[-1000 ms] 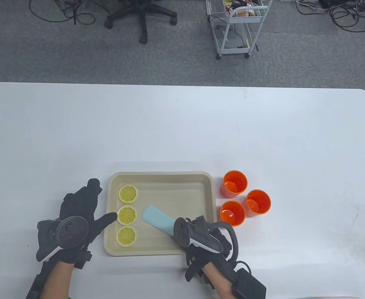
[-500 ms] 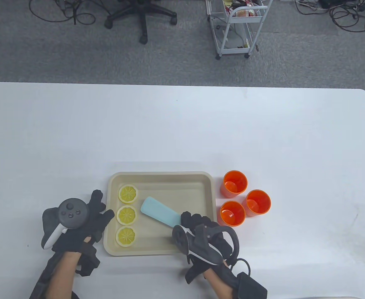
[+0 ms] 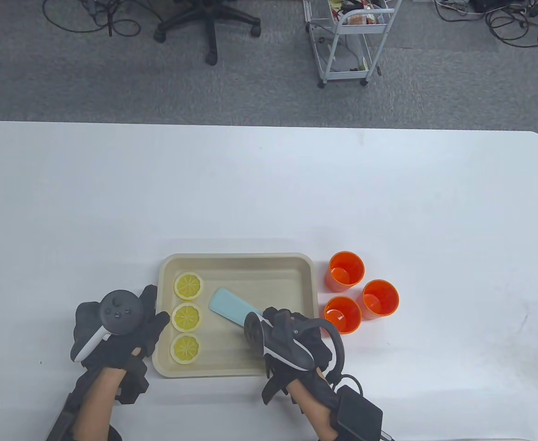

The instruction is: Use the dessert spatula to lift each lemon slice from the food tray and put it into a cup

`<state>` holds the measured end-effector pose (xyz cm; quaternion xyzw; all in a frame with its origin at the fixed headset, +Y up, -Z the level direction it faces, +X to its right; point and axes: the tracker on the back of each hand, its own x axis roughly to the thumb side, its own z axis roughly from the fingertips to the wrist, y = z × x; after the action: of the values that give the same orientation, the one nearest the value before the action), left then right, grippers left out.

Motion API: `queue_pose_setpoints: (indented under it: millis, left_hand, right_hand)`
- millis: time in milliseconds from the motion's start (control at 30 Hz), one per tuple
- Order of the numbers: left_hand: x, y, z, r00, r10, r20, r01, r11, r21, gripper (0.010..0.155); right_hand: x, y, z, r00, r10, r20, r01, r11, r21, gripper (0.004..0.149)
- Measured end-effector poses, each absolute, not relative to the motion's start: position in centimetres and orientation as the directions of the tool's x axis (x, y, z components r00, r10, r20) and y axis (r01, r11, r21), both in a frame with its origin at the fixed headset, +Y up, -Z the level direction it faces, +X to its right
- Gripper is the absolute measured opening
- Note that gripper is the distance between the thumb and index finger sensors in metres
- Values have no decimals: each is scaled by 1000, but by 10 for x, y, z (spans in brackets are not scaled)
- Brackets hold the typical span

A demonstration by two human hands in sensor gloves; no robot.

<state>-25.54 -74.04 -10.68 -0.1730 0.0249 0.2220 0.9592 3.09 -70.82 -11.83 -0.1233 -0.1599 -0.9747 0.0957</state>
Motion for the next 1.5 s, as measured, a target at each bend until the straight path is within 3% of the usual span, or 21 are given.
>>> queue_pose_setpoints:
  millis: [233,567,1067,1500]
  left_hand:
    - [-256,-741,-107,902,414,-124,-431,842,-324,74]
    - [-255,-741,-108,905,409,-120,-425,843,-330,74]
    - [-255,-741,-108,902,415,-119,-430,838,-335,75]
    - [-255,-741,-107,903,413,-121,-428,841,-331,74]
  right_hand:
    - [13,-712,-126,-978,-85,190,151,-919,365,57]
    - [1,-728,-128,-984,-25,179,86,-934,345,59]
    - [-26,-730,-133,-972,-20,236,83,-962,261,58]
    - [-1,-701,-121,-969,75,234,-27,-979,202,58]
